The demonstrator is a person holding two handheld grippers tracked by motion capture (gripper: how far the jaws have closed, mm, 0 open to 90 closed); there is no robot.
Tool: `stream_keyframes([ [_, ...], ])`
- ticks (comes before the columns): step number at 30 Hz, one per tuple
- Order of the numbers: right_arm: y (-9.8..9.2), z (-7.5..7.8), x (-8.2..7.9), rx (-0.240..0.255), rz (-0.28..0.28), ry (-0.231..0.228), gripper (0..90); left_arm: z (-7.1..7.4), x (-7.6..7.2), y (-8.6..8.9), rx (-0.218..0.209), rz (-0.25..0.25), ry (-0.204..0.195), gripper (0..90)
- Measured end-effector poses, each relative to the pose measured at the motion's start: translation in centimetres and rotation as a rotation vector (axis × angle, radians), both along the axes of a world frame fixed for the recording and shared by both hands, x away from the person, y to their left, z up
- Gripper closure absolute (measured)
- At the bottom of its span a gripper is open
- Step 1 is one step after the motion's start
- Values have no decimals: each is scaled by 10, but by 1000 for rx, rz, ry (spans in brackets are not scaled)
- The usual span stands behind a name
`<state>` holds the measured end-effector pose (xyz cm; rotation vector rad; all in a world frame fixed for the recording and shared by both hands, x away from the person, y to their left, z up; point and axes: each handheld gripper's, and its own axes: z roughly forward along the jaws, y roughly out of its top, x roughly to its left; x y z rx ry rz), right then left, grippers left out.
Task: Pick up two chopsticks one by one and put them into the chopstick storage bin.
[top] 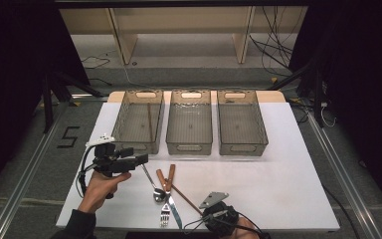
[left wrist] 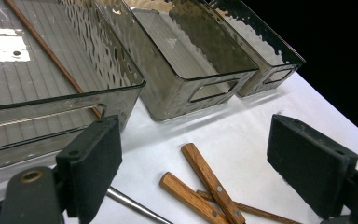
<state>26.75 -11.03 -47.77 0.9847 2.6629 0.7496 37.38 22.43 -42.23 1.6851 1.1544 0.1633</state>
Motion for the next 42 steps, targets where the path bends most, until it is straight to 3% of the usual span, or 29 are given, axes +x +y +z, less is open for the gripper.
stream_keyframes([
  [6,-14,3,6,16,-21,22,860,-2,1,-1,4,-3,6,176],
  [14,-29,12,4,24,-19,14,861,-4,1,-3,17,11,24,180],
  [24,-42,22,4,61,-31,-29,862,-9,0,-12,27,2,50,184],
  [31,-40,26,6,79,-32,-44,863,-22,-8,-37,38,-58,110,187],
  [35,-39,33,7,93,-28,-63,863,-27,-14,-50,55,-102,118,187],
  [42,-40,45,9,113,-29,-90,863,-32,-20,-57,60,-122,130,192],
])
